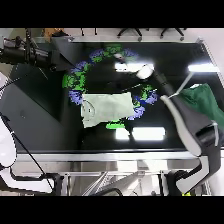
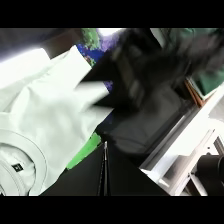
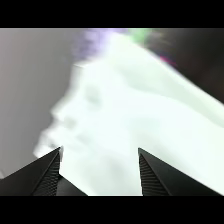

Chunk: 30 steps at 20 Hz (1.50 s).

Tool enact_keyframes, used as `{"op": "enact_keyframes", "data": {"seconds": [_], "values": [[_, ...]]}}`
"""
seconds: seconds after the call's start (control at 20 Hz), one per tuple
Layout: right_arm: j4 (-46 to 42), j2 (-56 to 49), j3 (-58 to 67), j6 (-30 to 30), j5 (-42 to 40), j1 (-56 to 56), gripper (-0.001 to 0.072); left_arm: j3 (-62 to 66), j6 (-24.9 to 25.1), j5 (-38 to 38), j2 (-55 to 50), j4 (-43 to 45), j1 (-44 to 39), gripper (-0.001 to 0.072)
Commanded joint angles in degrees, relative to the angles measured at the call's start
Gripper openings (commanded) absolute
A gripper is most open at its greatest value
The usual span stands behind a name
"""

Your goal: Fold the shirts.

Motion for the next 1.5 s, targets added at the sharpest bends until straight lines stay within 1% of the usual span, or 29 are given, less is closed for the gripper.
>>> {"op": "enact_keyframes", "data": {"seconds": [0.0, 0.05, 0.25, 0.6, 0.7, 0.75, 0.8, 0.85, 0.9, 0.95, 1.0, 1.05, 1.15, 1.3, 1.45], "values": [[-3.6, 1.1, -2.1, 4.9, 11.0, -12.5, 0.0571, 0.0, 0.0, -1.0, 0.1, 0.0, 0.1, 0.0012], [-3.6, 0.7, -4.1, 4.9, 11.1, -14.6, 0.0668, 0.0, 0.0, -1.0, 0.1, 0.0, 0.1, 0.0012], [-3.5, -4.0, -8.4, 4.2, 11.1, -16.7, 0.0668, 0.0, 0.0, -1.0, 0.1, 0.0, 0.1, 0.0012], [0.2, -12.9, -8.4, 0.6, 8.7, -11.8, 0.0668, 0.0, 0.1, -1.0, 0.1, 0.1, 0.1, 0.0012], [3.8, -14.2, -8.4, -0.6, 8.4, -11.0, 0.0668, 0.0, 0.1, -1.0, 0.1, 0.1, 0.1, 0.0012], [6.9, -14.4, -8.4, -2.4, 8.3, -10.8, 0.0662, 0.0, 0.1, -1.0, 0.1, 0.1, 0.1, 0.0012], [9.7, -14.4, -8.3, -4.5, 8.4, -10.6, 0.0539, 0.0, 0.1, -1.0, 0.1, 0.1, 0.1, 0.0012], [12.6, -14.3, -8.3, -7.5, 8.7, -10.5, 0.0359, 0.0, 0.1, -1.0, 0.1, 0.1, 0.1, 0.0012], [15.6, -14.1, -8.3, -10.5, 9.5, -10.5, 0.0148, 0.0, 0.1, -1.0, 0.1, 0.1, 0.1, 0.0012], [17.9, -13.6, -8.2, -12.3, 10.4, -10.6, 0.0033, 0.0, 0.1, -1.0, 0.1, 0.1, 0.1, 0.0012], [19.0, -12.8, -7.3, -12.9, 11.5, -11.0, 0.0018, 0.0, 0.1, -1.0, 0.1, 0.1, 0.1, 0.0012], [19.0, -11.6, -5.8, -12.7, 12.4, -11.7, 0.0018, 0.0, 0.1, -1.0, 0.1, 0.2, 0.1, 0.0012], [19.0, -7.8, -1.9, -10.5, 13.0, -14.2, 0.0017, 0.0, 0.1, -1.7, 0.1, 0.2, 0.1, 0.0012], [19.0, -2.4, 6.5, -6.1, 11.7, -21.1, 0.0017, 0.0, 0.0, -2.5, 0.1, 0.1, 0.1, 0.0012], [19.0, -0.5, 14.0, -0.3, 11.8, -30.3, 0.0017, 0.0, 0.0, -2.5, 0.1, 0.1, 0.1, 0.0012]]}}
